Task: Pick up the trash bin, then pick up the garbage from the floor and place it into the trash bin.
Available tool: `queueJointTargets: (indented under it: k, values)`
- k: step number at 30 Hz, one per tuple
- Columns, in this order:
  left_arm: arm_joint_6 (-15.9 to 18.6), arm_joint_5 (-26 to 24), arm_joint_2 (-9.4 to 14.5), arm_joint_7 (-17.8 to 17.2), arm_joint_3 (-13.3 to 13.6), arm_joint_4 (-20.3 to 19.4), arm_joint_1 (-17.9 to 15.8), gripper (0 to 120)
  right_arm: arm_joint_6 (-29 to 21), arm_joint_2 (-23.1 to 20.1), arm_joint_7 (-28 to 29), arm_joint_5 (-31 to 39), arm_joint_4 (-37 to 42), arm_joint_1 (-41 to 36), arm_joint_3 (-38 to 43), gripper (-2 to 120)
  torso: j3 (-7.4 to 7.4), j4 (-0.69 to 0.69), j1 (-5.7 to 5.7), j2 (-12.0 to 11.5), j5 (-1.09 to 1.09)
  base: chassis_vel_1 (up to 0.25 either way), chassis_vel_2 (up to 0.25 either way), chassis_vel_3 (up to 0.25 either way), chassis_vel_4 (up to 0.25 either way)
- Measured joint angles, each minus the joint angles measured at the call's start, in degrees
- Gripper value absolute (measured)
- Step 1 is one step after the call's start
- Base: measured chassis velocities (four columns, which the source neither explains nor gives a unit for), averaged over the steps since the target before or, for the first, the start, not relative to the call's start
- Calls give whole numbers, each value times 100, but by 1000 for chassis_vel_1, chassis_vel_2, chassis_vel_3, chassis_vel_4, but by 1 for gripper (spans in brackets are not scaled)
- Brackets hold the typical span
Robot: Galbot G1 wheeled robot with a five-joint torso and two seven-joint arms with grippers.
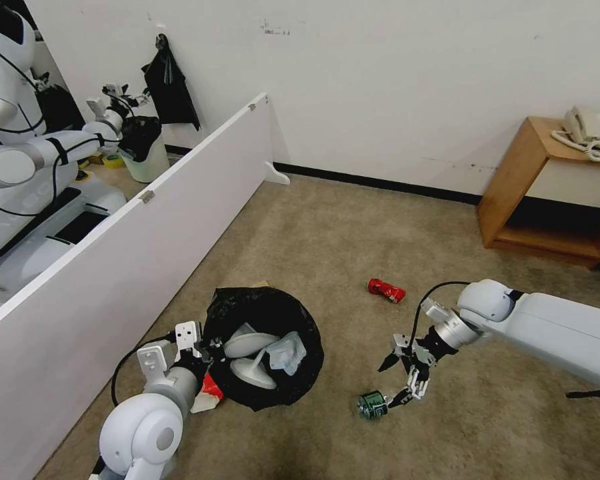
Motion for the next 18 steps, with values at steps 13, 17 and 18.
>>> queueJointTargets:
  k: [13, 17, 18]
  values:
    - [-19, -9, 6, 30, -26, 100, -50, 0, 93, 191, -110, -173, -473, 9, -77, 100, 0, 0, 0, 0, 0, 0, 0, 0, 0]
    - [-21, -28, 20, 35, -40, 124, -66, 0, 98, 250, -115, -184, -551, 9, -95, 100, 0, 0, 0, 0, 0, 0, 0, 0, 0]
    - [-21, -39, 29, 38, -48, 144, -77, 0, 102, 301, -119, -187, -608, 9, -106, 100, 0, 0, 0, 0, 0, 0, 0, 0, 0]
